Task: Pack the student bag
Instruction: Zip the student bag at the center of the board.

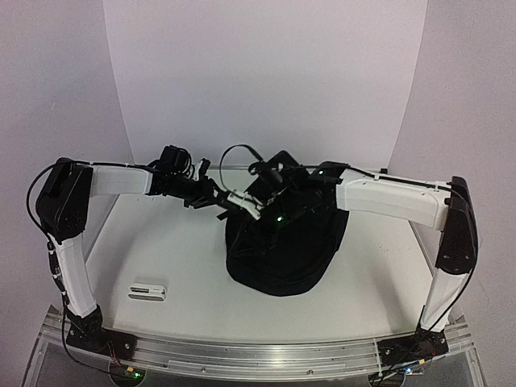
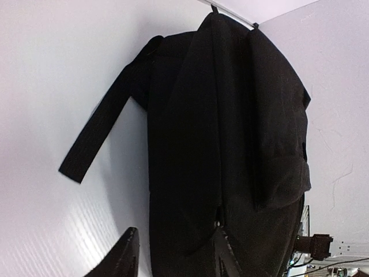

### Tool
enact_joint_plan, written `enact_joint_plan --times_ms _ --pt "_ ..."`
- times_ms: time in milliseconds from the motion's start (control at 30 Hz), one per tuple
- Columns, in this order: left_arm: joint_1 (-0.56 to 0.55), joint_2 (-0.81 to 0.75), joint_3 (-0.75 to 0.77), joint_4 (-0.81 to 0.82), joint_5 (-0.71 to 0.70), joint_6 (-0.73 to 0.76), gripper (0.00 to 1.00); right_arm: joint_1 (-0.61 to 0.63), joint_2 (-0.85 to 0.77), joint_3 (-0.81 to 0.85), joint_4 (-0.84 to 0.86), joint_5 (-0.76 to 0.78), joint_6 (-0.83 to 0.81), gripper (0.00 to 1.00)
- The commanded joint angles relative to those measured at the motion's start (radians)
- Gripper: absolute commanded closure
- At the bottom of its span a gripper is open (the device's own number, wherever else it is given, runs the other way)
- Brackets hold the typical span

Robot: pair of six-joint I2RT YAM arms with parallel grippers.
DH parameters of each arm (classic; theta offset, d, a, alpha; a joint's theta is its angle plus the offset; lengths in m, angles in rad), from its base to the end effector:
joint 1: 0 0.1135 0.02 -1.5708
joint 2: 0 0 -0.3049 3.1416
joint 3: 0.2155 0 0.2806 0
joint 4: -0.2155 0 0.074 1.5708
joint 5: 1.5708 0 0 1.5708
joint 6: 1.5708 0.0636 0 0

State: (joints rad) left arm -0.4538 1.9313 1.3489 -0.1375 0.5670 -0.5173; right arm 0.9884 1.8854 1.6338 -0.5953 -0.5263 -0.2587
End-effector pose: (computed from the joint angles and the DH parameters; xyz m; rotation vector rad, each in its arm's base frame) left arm 0.4213 -0.2435 0.2140 0.2409 2.4128 -1.1278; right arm 0.2374 0.4186 0.2967 -1.6541 1.8663 0.9595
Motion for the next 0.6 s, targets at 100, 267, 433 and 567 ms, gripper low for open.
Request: enact_joint_plan --times_ms 100,267,433,567 --pt "-0.013 -0.295 -0.24 0.083 -0.051 -0.074 0.39 -0.361 -0.143 -0.05 -0.045 -0.011 0.121 0.24" --pt "-0.098 -0.353 -0.33 0.059 -0.068 -0.099 0.32 -0.527 -0.163 -0.116 -0.048 0.065 0.118 0.23" --pt "-0.171 -0.324 -0.366 0.085 -0.091 -0.135 0.32 -0.647 -0.126 -0.151 -0.053 0.114 0.083 0.23" --pt "-0.187 -0.284 -0.381 0.127 -0.095 -0.169 0.35 -0.675 -0.078 -0.164 -0.061 0.114 0.068 0.23"
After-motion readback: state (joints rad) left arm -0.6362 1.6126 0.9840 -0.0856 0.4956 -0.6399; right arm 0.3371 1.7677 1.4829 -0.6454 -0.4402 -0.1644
